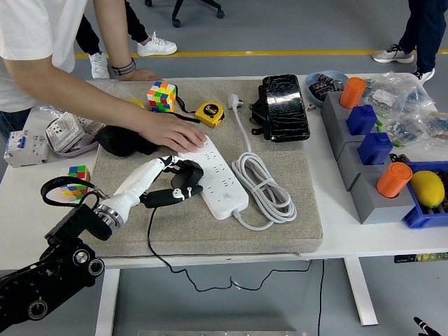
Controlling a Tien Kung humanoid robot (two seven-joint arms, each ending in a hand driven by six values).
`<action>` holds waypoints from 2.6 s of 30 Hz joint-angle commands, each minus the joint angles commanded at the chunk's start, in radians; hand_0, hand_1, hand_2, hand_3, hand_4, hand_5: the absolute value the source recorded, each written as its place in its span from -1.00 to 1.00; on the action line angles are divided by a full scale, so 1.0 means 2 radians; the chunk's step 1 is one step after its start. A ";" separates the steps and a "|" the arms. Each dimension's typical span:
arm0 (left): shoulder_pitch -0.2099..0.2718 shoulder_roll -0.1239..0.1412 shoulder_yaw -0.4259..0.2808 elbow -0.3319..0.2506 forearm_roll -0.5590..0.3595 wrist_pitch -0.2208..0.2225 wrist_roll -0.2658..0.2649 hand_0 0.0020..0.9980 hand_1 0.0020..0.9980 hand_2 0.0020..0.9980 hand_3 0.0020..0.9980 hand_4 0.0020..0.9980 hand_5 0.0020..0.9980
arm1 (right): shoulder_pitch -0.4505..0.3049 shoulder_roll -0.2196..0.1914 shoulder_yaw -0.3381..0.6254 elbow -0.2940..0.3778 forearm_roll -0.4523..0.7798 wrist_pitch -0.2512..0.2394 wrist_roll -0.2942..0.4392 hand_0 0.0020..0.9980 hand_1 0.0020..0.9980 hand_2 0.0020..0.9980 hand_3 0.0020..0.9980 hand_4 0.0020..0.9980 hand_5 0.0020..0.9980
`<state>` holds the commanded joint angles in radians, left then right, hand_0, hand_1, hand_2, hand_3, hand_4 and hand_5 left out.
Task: Put the plug near the board,insert it into the board,press the button,pull the plug out
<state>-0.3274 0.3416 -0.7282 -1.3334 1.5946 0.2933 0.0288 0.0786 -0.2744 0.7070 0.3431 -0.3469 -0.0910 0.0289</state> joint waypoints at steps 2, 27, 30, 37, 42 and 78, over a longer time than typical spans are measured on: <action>-0.002 -0.001 0.000 0.000 0.001 0.000 0.000 0.46 0.43 0.41 0.51 0.94 0.47 | 0.000 0.000 0.001 0.000 -0.001 0.000 0.000 0.14 0.28 0.24 0.10 0.93 0.07; -0.018 -0.004 0.007 0.002 0.001 0.000 0.002 0.45 0.40 0.40 0.51 0.92 0.49 | 0.002 -0.001 0.001 0.003 -0.004 0.000 0.000 0.14 0.28 0.24 0.10 0.92 0.07; -0.020 -0.005 0.010 0.003 0.000 0.000 0.002 0.45 0.40 0.40 0.51 0.92 0.49 | 0.001 0.000 0.001 0.003 -0.004 0.000 0.000 0.14 0.28 0.24 0.10 0.92 0.07; -0.027 -0.009 0.013 0.008 -0.001 -0.001 0.003 0.45 0.39 0.40 0.51 0.92 0.49 | 0.001 -0.001 0.001 0.003 -0.004 0.000 0.001 0.14 0.28 0.24 0.10 0.92 0.07; -0.032 -0.011 0.015 0.009 -0.002 -0.001 0.003 0.45 0.39 0.41 0.51 0.92 0.49 | 0.000 -0.001 0.004 0.004 -0.005 0.000 0.001 0.14 0.28 0.24 0.10 0.92 0.06; -0.021 -0.010 -0.009 -0.002 -0.032 0.028 -0.033 0.31 0.30 0.31 0.44 0.92 0.49 | -0.001 0.000 0.012 0.007 -0.011 -0.001 0.002 0.14 0.28 0.24 0.10 0.93 0.06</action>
<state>-0.3703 0.3207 -0.7457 -1.3378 1.5296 0.3486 -0.0380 0.0765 -0.2741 0.7319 0.3563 -0.3687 -0.0923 0.0325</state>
